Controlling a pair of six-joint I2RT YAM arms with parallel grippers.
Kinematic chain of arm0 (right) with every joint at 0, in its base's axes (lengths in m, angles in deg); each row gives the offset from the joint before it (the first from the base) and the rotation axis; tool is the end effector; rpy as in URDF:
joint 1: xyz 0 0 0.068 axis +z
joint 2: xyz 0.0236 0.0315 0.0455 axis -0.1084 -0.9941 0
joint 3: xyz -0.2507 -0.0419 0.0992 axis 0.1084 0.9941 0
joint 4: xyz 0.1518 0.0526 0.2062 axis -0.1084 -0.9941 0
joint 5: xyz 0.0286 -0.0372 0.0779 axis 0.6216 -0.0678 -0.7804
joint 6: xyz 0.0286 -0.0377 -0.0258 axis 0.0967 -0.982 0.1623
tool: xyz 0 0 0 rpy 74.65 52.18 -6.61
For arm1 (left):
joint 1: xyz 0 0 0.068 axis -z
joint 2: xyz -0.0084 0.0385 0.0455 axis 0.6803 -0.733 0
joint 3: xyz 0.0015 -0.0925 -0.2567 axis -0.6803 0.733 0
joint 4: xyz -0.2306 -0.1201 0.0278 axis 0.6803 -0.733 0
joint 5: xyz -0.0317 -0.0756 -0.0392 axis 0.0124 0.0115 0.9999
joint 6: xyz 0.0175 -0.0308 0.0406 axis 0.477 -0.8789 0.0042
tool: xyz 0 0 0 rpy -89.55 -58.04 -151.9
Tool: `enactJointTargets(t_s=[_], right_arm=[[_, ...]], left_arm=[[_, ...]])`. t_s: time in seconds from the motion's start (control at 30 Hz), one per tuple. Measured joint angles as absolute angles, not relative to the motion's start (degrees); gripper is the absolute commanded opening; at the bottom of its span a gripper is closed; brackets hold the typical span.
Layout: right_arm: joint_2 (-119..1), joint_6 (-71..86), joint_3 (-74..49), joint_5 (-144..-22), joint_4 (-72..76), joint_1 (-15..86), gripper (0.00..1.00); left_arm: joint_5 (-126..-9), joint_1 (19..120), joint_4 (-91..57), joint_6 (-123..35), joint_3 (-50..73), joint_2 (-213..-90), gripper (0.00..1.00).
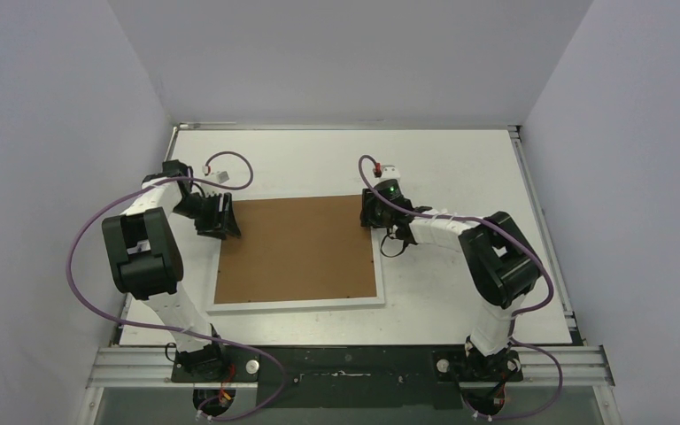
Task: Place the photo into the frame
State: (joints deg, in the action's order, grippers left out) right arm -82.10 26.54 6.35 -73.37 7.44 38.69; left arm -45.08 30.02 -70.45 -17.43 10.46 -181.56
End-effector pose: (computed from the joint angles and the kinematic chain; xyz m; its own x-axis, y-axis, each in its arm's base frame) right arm 0.3177 0.2008 0.1561 -0.7367 0.0437 -0.6749 -0.2227 0.9266 0.3031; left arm 0.3357 0.0581 0.1851 -0.9695 0.0146 -0.2447 0.1283 0.8807 -0.4560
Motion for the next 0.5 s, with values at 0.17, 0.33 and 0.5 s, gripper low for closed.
enactJointTargets(t_s=[0.17, 0.33, 0.5], right_arm=[[-82.5, 26.8, 5.8, -72.8, 7.1, 39.2, 0.47], [-83.1, 27.5, 6.0, -72.1, 6.9, 39.7, 0.47], [-83.5, 28.1, 6.2, -70.4, 6.9, 40.4, 0.47]], left_arm=[[-44.7, 30.0, -70.2, -17.4, 10.5, -181.6, 0.51], [-44.0, 30.0, -69.7, -17.4, 10.6, -182.4, 0.5], [-43.6, 30.0, -69.4, -17.4, 11.2, -182.6, 0.49]])
